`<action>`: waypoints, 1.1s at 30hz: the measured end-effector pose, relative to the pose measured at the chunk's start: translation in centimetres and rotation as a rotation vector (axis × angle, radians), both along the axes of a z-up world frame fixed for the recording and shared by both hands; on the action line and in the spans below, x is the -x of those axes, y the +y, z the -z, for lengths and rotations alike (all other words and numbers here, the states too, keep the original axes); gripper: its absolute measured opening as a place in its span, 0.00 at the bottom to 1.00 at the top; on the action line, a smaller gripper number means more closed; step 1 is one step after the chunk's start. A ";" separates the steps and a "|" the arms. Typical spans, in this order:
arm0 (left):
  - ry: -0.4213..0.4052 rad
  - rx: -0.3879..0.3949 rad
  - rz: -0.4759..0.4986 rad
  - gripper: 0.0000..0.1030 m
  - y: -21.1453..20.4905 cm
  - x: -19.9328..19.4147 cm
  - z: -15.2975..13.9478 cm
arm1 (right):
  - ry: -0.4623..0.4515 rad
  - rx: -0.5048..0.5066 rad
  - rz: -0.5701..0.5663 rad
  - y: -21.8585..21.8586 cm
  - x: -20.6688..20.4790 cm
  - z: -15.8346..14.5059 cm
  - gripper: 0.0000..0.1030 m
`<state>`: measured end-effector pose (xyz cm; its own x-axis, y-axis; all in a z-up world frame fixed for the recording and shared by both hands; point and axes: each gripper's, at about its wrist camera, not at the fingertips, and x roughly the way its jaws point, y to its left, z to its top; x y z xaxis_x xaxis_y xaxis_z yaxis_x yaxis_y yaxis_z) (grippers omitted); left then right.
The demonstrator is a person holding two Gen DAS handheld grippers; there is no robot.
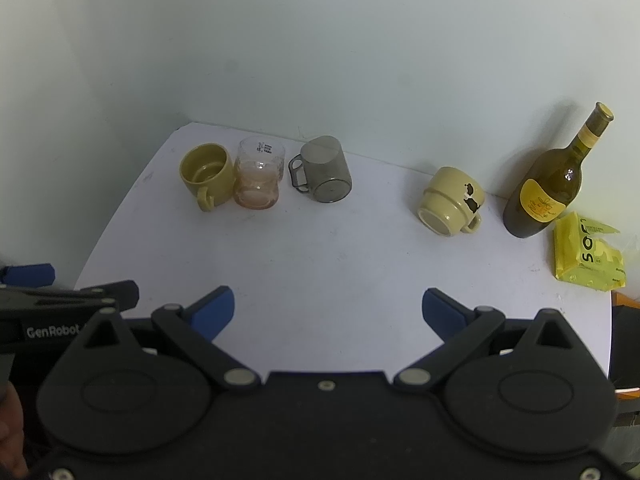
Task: Flip cup upright
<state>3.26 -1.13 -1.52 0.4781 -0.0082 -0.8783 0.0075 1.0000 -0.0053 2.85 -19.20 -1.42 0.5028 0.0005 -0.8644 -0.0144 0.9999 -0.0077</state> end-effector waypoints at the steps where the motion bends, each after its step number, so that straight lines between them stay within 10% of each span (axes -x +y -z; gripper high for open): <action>1: -0.001 -0.001 0.001 1.00 -0.1 0.0 0.0 | 0.000 -0.001 0.000 -0.1 0.0 0.0 0.98; 33: 0.000 -0.008 0.015 1.00 -0.6 0.4 -0.3 | 0.012 -0.010 0.009 -0.2 0.1 -0.2 0.98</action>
